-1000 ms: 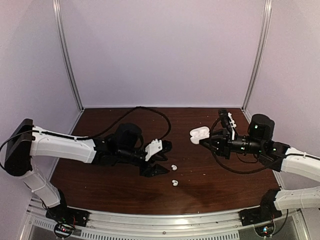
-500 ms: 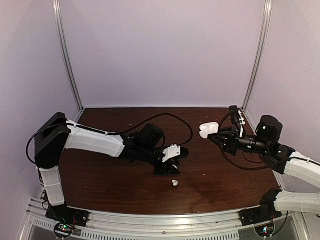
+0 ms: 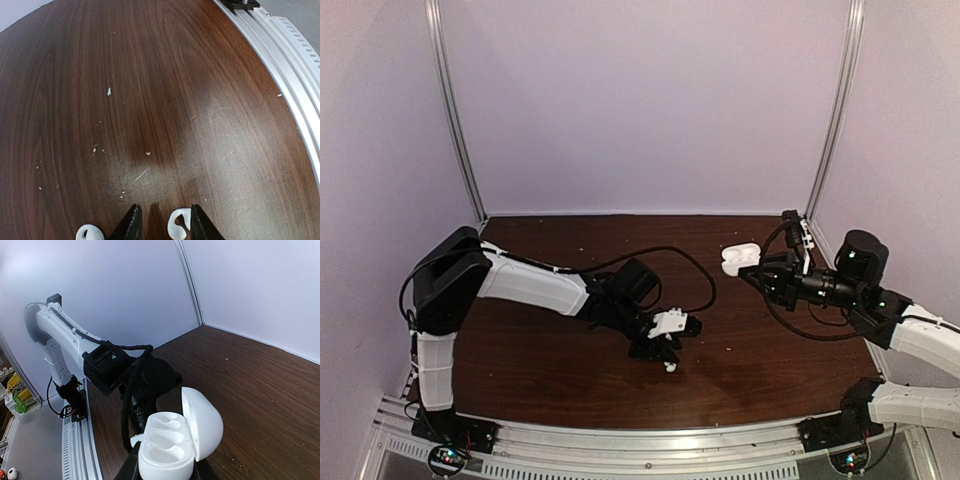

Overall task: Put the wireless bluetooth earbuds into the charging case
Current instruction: Pick up the left earbud from the center of the board.

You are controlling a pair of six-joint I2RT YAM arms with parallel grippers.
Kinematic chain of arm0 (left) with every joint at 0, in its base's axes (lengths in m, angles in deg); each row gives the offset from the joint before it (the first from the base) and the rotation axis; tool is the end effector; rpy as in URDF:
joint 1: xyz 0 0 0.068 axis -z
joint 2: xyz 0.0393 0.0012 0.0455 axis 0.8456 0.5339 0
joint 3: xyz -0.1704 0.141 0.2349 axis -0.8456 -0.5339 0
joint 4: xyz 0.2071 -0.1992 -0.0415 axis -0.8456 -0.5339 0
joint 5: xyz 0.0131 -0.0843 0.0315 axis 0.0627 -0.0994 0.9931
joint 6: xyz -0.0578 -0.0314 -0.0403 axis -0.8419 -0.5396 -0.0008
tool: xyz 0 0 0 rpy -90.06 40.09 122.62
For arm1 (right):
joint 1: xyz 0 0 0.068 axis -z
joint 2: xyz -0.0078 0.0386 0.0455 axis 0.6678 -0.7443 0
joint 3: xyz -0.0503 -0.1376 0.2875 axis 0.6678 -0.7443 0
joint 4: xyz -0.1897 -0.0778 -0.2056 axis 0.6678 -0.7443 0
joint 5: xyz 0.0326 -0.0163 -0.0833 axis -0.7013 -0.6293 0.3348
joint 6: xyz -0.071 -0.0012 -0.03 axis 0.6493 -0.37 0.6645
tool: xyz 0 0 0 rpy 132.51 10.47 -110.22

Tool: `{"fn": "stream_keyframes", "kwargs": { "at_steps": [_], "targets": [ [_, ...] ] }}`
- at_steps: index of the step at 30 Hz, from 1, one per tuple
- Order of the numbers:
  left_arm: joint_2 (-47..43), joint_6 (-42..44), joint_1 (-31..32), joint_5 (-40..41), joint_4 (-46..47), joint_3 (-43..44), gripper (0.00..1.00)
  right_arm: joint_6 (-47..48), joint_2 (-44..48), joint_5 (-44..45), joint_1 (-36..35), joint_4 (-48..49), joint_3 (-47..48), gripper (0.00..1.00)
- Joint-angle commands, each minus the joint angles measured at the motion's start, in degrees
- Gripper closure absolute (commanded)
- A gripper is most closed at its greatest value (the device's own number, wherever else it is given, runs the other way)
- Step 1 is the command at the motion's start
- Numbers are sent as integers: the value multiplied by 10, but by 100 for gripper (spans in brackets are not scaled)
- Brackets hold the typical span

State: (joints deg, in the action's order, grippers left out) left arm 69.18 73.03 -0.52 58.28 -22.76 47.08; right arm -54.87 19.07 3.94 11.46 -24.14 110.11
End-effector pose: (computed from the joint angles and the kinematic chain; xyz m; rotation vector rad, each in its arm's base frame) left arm 0.2358 -0.4292 0.1480 1.8833 1.6304 -0.8795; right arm 0.1576 0.1427 0.3134 -0.8107 1.5713 1.1668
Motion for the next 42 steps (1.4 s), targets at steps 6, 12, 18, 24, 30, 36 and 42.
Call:
{"fn": "stream_keyframes", "kwargs": {
  "at_steps": [6,12,18,24,30,36,42],
  "targets": [
    [30,37,2,-14,5,21,67,-7,-6,-16,7,10,4,100],
    [35,46,2,-15,-13,22,67,-7,-7,-18,9,8,6,100],
    [28,37,2,-22,-18,-2,68,-8,-12,-20,11,10,5,100],
    [20,35,2,-18,-23,-15,68,-9,-14,-25,12,11,5,100],
    [13,34,2,-5,-40,-23,68,-9,-11,-23,13,10,5,100],
    [-2,28,2,8,-50,-39,72,-9,-11,-24,14,11,3,100],
    [-34,7,0,32,-38,-67,78,-9,-10,-24,15,10,4,100]
  ]
}}
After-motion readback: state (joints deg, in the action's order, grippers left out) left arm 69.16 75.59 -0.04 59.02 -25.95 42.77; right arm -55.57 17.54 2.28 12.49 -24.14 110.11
